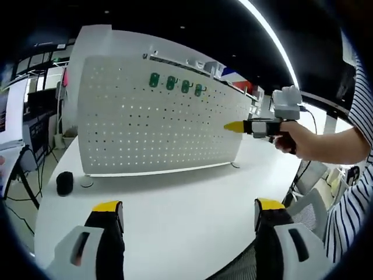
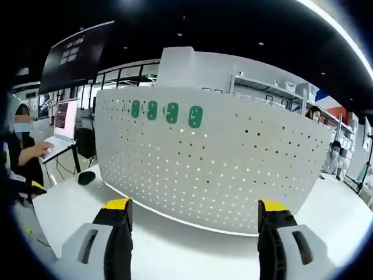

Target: Insert the hook assembly into the mounting plate slot until the hook locks in place.

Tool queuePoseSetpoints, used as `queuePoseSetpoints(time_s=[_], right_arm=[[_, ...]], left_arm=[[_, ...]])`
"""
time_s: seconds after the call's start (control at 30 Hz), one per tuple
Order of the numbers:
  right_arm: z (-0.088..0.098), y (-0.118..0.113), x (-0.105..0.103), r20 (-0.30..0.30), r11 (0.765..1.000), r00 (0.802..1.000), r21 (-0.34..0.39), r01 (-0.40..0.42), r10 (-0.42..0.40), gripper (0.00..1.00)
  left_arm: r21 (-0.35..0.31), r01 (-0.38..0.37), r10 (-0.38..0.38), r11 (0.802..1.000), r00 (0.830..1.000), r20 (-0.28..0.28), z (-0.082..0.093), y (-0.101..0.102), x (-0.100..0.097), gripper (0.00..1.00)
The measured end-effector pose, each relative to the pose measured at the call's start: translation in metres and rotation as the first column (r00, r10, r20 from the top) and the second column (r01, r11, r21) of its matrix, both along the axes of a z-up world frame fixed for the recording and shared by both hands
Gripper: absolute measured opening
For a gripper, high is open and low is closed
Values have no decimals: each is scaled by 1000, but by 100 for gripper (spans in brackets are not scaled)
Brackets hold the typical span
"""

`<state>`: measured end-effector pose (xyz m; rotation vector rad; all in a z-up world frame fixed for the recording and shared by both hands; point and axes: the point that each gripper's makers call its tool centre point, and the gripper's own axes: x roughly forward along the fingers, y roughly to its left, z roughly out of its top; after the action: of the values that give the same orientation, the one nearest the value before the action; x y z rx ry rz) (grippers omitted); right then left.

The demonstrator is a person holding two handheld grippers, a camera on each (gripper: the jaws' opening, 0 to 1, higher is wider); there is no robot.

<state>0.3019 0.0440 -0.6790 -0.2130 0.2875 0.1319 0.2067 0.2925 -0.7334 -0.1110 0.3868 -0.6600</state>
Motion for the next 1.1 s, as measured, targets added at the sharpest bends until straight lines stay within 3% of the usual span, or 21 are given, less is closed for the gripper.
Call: queuePoseSetpoints(time_s=[0.23,0.67,1.0,1.1], right_arm=[[-31,-8,-43,-106,998,994,-47,-31,26,95],[-54,-15,-96,-157,997,988,-75,-24,12,99],[-70,-20,-123,-210,996,978,-81,-32,14,100],[-75,-15,-130,-230,991,972,-107,-79,53,100]], left_arm=[[-1,14,-14,1000,1000,-11,1,-2,-4,97],[6,21,-21,1000,999,-24,-2,-3,-16,99],[14,30,-30,999,999,-19,-2,-6,-22,100],[13,32,-32,999,999,-22,-4,-7,-24,100]])
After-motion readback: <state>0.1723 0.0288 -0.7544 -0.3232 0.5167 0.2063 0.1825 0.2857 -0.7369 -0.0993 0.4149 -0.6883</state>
